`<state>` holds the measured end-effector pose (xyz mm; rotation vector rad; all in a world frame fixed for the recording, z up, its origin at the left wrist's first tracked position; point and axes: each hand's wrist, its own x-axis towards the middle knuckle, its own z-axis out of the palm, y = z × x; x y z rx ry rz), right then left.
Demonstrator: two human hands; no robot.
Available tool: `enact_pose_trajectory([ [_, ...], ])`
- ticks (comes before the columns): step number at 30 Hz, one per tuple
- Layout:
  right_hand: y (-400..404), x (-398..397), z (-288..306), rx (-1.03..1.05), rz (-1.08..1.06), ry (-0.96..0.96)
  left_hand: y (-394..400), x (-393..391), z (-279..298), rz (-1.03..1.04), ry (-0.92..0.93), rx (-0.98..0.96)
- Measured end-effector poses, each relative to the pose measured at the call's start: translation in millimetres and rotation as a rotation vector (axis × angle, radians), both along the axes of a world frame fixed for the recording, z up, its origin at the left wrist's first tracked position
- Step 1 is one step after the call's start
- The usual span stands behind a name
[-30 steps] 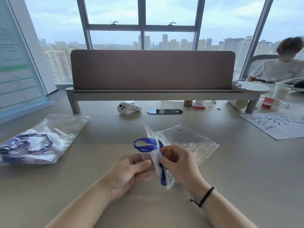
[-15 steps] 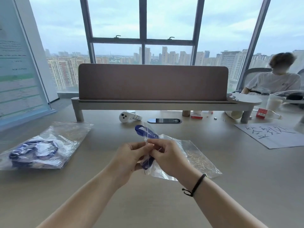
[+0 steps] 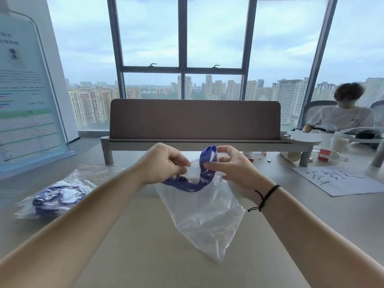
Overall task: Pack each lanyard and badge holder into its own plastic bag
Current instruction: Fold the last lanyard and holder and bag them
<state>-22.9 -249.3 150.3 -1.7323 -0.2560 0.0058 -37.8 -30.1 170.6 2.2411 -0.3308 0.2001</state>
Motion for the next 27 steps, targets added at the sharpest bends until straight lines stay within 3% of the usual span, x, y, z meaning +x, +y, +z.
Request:
enact_pose_trajectory([
  [14,-27,-30,37,0.106,0.084,-0.168,5,-24,43,-0.008,-0.155,0.09],
  [22,-30,-35,56,-0.418,0.055,-0.476,-3,-34,49,-0.066,-0.223,0.178],
  [27,-34,-40,68,-0.679,0.021,-0.516,-2,-32,51,-0.064,-0.263,0.18],
])
